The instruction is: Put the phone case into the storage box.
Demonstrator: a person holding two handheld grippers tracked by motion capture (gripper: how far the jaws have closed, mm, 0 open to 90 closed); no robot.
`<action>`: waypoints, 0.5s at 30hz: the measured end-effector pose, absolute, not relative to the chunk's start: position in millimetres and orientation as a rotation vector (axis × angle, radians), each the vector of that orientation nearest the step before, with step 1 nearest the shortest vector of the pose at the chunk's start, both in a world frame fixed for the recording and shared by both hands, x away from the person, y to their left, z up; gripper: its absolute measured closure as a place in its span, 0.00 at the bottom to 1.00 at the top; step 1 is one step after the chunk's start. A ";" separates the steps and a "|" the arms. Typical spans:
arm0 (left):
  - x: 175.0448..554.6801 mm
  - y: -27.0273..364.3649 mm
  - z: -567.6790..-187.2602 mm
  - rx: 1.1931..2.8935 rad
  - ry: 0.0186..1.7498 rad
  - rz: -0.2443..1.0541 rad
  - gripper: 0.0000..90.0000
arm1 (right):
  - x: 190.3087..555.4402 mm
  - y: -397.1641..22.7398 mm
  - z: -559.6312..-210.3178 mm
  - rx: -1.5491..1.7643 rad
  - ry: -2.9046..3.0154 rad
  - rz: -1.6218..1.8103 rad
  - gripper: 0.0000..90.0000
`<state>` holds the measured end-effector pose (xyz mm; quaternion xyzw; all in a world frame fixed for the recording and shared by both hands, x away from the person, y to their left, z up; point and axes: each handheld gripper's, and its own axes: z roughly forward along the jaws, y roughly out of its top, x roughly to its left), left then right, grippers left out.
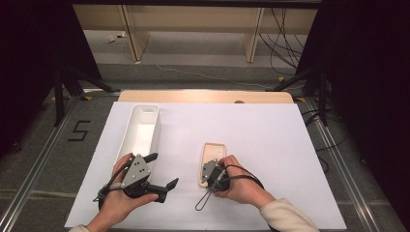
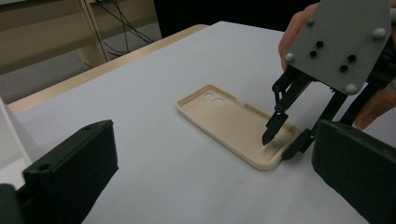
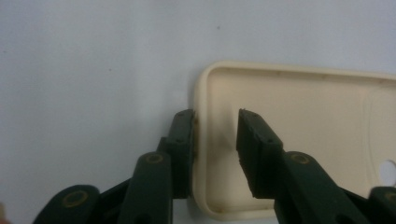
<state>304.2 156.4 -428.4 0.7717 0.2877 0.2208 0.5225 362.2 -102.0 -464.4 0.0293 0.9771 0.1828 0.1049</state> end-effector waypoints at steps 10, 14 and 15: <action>304.3 156.4 -428.5 1.848 0.689 0.530 0.00 | 359.1 -98.8 -464.1 0.032 2.885 0.508 0.87; 304.0 156.0 -428.6 1.848 0.689 0.532 0.00 | 356.9 -98.0 -464.2 0.019 2.882 0.498 0.89; 303.9 155.9 -428.6 1.848 0.688 0.532 0.00 | 357.1 -97.9 -464.2 0.008 2.879 0.499 0.90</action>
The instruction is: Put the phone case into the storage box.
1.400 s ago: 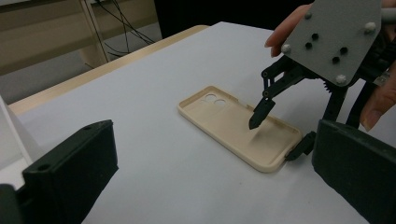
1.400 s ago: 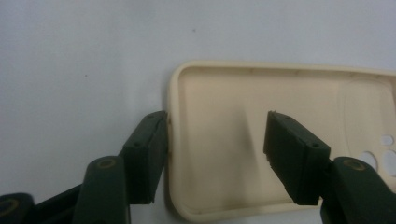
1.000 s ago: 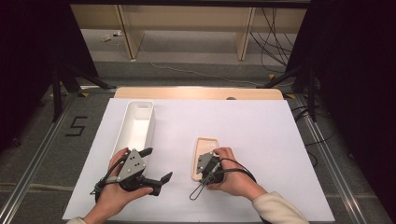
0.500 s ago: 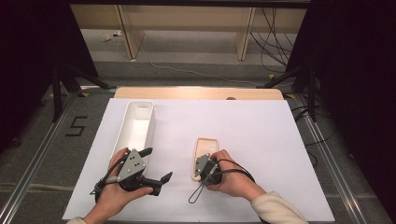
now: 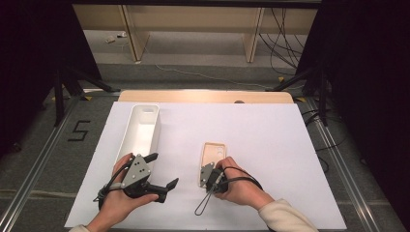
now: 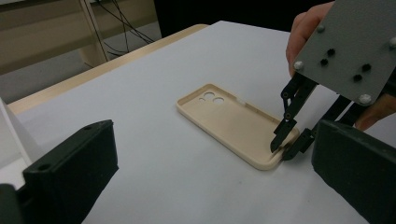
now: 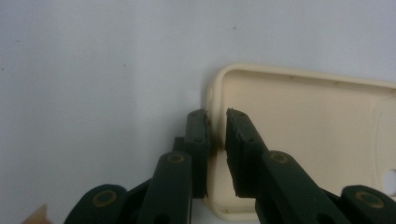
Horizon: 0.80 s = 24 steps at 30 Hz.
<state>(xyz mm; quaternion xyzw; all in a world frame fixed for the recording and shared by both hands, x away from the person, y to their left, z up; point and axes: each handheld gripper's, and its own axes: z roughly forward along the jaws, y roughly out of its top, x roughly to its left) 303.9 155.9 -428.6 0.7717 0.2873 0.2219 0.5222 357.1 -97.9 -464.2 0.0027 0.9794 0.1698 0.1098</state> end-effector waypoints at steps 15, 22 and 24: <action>303.7 155.9 -428.6 1.848 0.687 0.533 0.00 | 355.7 -97.8 -464.2 -0.022 2.877 0.495 0.93; 303.7 156.2 -428.7 1.849 0.687 0.532 0.01 | 354.8 -97.9 -463.8 -0.032 2.876 0.485 0.95; 303.5 156.3 -428.6 1.849 0.687 0.533 0.01 | 354.7 -98.2 -463.9 -0.042 2.875 0.488 0.96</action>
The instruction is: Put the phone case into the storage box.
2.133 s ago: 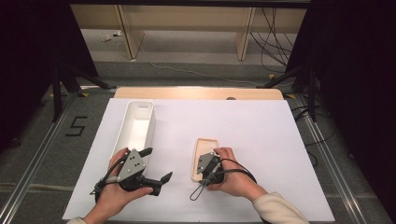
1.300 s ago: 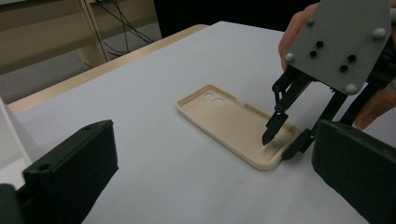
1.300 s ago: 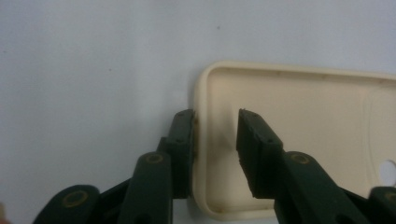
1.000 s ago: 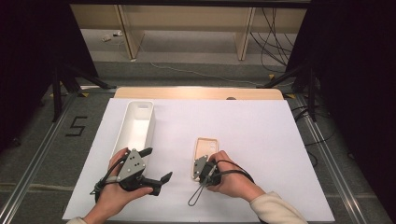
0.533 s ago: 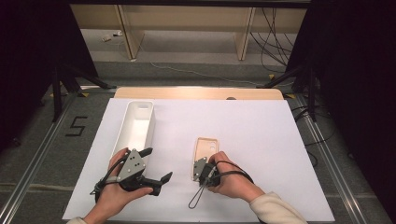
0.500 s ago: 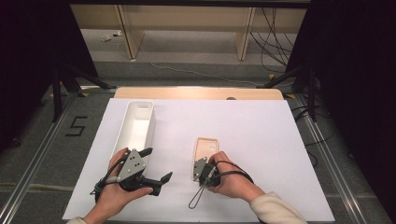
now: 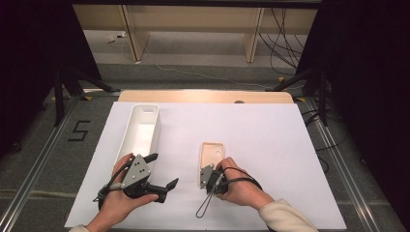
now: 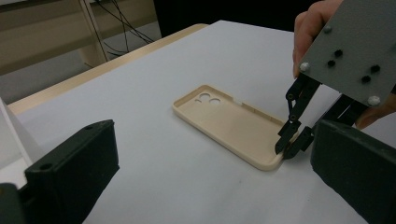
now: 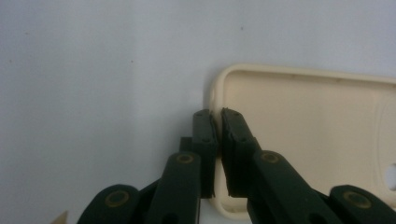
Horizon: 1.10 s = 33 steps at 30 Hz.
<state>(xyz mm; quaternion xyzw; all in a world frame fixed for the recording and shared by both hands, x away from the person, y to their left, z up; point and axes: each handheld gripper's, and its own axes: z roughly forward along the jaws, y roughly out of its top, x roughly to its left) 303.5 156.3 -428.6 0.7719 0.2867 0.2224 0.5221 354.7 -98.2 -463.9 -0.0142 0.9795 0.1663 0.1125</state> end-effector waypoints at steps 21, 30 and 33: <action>303.6 156.7 -429.0 1.851 0.689 0.535 0.01 | 351.6 -99.3 -462.0 -0.049 2.864 0.540 0.98; 303.7 156.9 -429.1 1.849 0.693 0.535 0.01 | 350.3 -102.7 -452.7 -0.059 2.825 0.590 0.98; 303.7 157.1 -429.2 1.849 0.695 0.534 0.01 | 348.6 -104.1 -450.1 -0.062 2.813 0.610 0.98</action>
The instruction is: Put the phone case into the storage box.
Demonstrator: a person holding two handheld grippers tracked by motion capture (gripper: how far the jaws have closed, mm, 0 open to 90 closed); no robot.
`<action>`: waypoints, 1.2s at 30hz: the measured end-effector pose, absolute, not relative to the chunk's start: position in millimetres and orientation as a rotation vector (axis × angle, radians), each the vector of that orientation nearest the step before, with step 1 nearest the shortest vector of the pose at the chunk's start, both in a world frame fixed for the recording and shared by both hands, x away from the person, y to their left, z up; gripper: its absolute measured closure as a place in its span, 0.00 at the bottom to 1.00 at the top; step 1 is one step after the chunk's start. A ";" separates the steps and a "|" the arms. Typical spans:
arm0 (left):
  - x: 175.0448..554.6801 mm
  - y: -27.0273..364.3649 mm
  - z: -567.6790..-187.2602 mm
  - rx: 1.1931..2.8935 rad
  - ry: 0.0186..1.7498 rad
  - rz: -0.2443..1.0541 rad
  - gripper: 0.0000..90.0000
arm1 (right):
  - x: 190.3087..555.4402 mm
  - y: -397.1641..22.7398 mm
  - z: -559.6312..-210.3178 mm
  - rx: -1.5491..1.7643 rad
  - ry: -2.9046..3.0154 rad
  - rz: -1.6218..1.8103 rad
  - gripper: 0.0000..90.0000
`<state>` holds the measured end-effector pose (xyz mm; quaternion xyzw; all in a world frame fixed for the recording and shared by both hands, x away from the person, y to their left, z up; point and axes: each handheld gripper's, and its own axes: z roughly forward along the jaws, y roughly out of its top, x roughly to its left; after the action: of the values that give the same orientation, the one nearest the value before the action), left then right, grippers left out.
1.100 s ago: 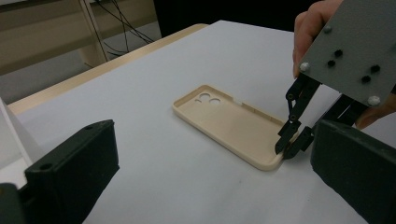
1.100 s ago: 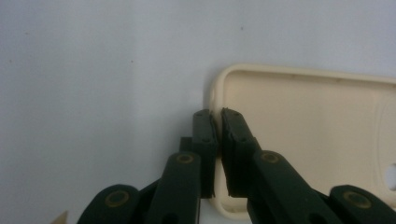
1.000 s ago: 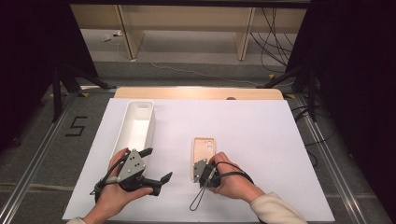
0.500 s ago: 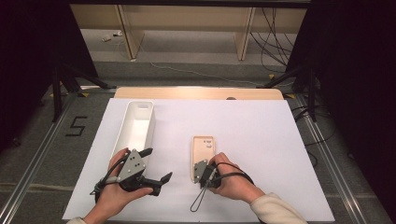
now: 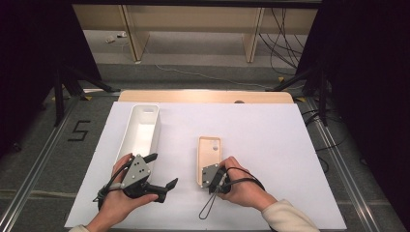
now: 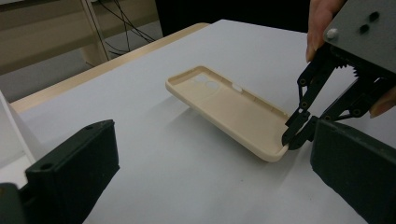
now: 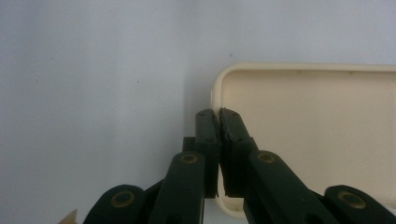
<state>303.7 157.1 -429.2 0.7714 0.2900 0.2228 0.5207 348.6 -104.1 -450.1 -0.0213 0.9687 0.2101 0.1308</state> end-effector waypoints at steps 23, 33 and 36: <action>305.3 158.8 -430.4 1.847 0.709 0.540 0.01 | 340.7 -120.1 -432.9 -0.069 2.727 0.871 0.98; 305.9 159.7 -430.3 1.843 0.715 0.540 0.01 | 338.7 -122.5 -428.9 -0.092 2.694 0.933 0.98; 306.0 159.7 -429.7 1.840 0.717 0.540 0.01 | 337.7 -123.3 -427.9 -0.097 2.686 0.948 0.98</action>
<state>306.0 159.7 -429.7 0.7676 0.2989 0.2255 0.5202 337.7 -123.3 -427.9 -0.0337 0.9325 0.3290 0.1454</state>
